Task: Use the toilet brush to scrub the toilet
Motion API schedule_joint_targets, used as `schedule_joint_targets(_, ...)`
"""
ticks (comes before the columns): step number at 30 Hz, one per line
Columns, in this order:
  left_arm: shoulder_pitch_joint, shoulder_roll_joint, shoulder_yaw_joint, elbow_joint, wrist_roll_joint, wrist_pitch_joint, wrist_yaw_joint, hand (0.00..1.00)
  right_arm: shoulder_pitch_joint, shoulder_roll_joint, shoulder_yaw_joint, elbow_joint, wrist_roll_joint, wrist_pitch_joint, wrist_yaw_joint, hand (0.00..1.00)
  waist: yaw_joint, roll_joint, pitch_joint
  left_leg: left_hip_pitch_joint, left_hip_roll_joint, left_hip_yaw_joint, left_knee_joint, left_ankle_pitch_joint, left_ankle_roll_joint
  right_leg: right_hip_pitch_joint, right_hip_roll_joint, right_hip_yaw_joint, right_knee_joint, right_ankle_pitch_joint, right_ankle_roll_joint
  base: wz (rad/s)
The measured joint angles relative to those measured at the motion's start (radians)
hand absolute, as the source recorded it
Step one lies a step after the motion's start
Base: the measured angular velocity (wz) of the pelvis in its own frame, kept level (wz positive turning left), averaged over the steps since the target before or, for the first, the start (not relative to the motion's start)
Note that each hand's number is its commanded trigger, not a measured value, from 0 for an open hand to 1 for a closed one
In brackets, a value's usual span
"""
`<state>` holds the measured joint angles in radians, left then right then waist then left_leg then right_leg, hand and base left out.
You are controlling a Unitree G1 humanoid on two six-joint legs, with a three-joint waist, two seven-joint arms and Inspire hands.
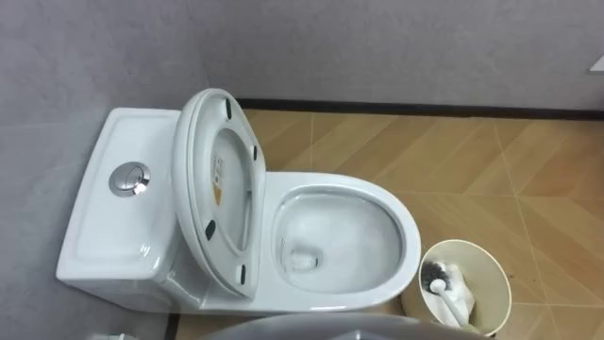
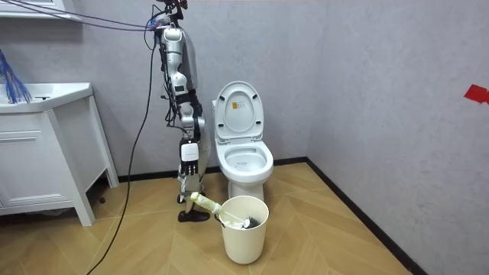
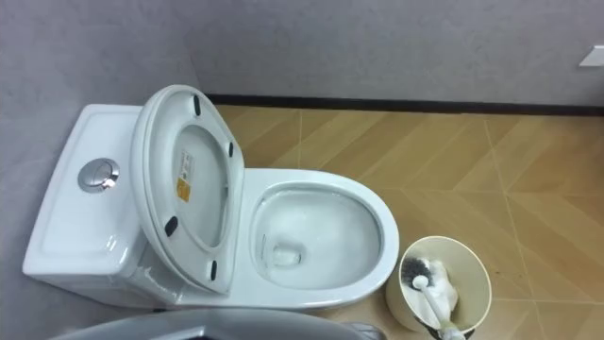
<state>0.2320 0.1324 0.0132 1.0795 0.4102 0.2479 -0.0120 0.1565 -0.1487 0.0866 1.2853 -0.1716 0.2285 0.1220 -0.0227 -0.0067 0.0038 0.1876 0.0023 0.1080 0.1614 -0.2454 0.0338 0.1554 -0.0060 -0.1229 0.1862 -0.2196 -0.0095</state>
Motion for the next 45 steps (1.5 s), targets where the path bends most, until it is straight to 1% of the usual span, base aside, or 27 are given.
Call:
schedule_joint_targets(3,0.000,0.000,0.000,-0.001,0.021,-0.009,0.002,0.00,0.001,0.000,-0.005,0.000,-0.005,0.001,-0.003,0.00,-0.003,0.000,-0.0001,0.000,0.002,0.009,-0.001,-0.001,-0.001,-0.006,0.005,0.018,0.000,0.001,-0.002,-0.09)
schedule_joint_targets(6,0.000,0.000,-0.001,-0.002,0.025,-0.010,0.004,0.00,-0.003,0.000,-0.012,-0.003,-0.011,0.000,-0.013,0.00,-0.002,0.002,-0.0004,-0.001,0.005,0.026,-0.006,-0.001,-0.002,-0.018,0.009,0.036,0.002,0.001,-0.004,-0.16)
schedule_joint_targets(11,-0.002,0.000,-0.003,-0.002,0.026,-0.009,0.007,0.00,0.009,0.001,-0.023,-0.004,-0.012,0.000,-0.039,0.00,-0.009,0.002,-0.0008,0.000,0.005,0.032,-0.011,-0.001,-0.002,-0.019,0.009,0.041,0.004,0.002,-0.004,-0.04)
schedule_joint_targets(15,-0.006,0.000,0.003,-0.002,0.051,-0.009,0.010,0.00,0.013,0.002,-0.051,-0.013,-0.024,-0.002,-0.078,0.00,-0.011,0.003,-0.0015,0.000,0.005,0.033,-0.011,-0.001,-0.002,-0.020,0.009,0.042,0.003,0.003,-0.004,0.00)
schedule_joint_targets(18,-0.011,0.000,0.005,-0.002,0.063,-0.009,0.019,0.00,0.019,0.001,-0.082,-0.041,-0.031,-0.014,-0.107,0.00,-0.014,0.004,-0.0016,-0.001,0.006,0.034,-0.012,-0.001,-0.002,-0.023,0.010,0.042,0.003,0.003,-0.005,-0.01)
schedule_joint_targets(21,-0.009,0.000,0.005,-0.002,0.062,-0.016,0.032,0.00,0.021,0.000,-0.112,-0.069,-0.031,-0.038,-0.151,0.00,-0.013,0.005,-0.0014,-0.001,0.008,0.046,-0.013,-0.001,-0.002,-0.030,0.013,0.053,0.004,0.003,-0.006,-0.10)
schedule_joint_targets(23,-0.009,-0.002,0.005,-0.001,0.062,-0.020,0.036,0.00,0.021,0.001,-0.117,-0.086,-0.031,-0.053,-0.184,0.00,-0.012,0.005,-0.0014,0.000,0.008,0.051,-0.013,-0.002,-0.003,-0.033,0.015,0.064,0.003,0.003,-0.006,-0.11)
schedule_joint_targets(26,-0.009,-0.003,0.004,-0.001,0.062,-0.031,0.052,0.00,0.018,0.002,-0.131,-0.089,-0.026,-0.071,-0.234,0.00,-0.013,0.004,-0.0014,-0.001,0.008,0.052,-0.014,-0.002,-0.002,-0.034,0.015,0.067,0.002,0.004,-0.005,-0.01)
schedule_joint_targets(32,-0.007,-0.003,0.008,-0.008,0.063,-0.036,0.070,0.00,0.022,0.003,-0.153,-0.086,0.021,-0.089,-0.325,0.00,-0.014,0.004,-0.0018,-0.001,0.008,0.055,-0.018,-0.002,-0.002,-0.035,0.016,0.072,0.002,0.004,-0.004,0.00)
schedule_joint_targets(35,-0.008,-0.003,0.034,-0.007,0.064,-0.040,0.072,0.00,0.023,0.003,-0.186,-0.070,0.056,-0.105,-0.363,0.00,-0.021,0.003,-0.0020,-0.001,0.007,0.054,-0.018,-0.002,-0.002,-0.033,0.016,0.072,0.001,0.004,-0.004,0.00)
schedule_joint_targets(37,-0.004,-0.003,0.053,-0.007,0.077,-0.044,0.078,0.00,0.020,0.006,-0.224,-0.058,0.087,-0.106,-0.383,0.00,-0.028,0.001,-0.0023,0.000,0.007,0.054,-0.018,-0.002,-0.002,-0.033,0.015,0.073,0.001,0.004,-0.004,0.00)
schedule_joint_targets(40,-0.002,-0.003,0.059,-0.010,0.104,-0.044,0.091,0.00,0.021,0.006,-0.248,-0.038,0.158,-0.103,-0.407,0.00,-0.030,-0.004,-0.0027,0.003,0.006,0.055,-0.016,-0.002,-0.003,-0.031,0.014,0.076,0.001,0.004,-0.004,-0.03)
schedule_joint_targets(41,-0.001,-0.003,0.061,-0.010,0.104,-0.044,0.091,0.00,0.022,0.006,-0.253,-0.038,0.171,-0.103,-0.409,0.00,-0.031,-0.008,-0.0041,0.003,0.005,0.055,-0.016,-0.002,-0.003,-0.031,0.014,0.079,0.001,0.004,-0.004,-0.08)
schedule_joint_targets(44,0.011,-0.002,0.062,-0.023,0.106,-0.042,0.091,0.00,0.022,0.007,-0.312,-0.039,0.228,-0.104,-0.432,0.00,-0.055,-0.011,-0.0021,0.003,0.004,0.055,-0.012,-0.001,-0.002,-0.032,0.012,0.083,-0.001,0.002,-0.003,-0.03)
schedule_joint_targets(45,0.015,0.000,0.062,-0.034,0.110,-0.042,0.091,0.00,0.022,0.007,-0.328,-0.043,0.262,-0.106,-0.451,0.00,-0.058,-0.013,-0.0016,0.004,0.003,0.055,-0.011,-0.002,-0.002,-0.033,0.012,0.090,0.000,0.001,-0.002,-0.07)
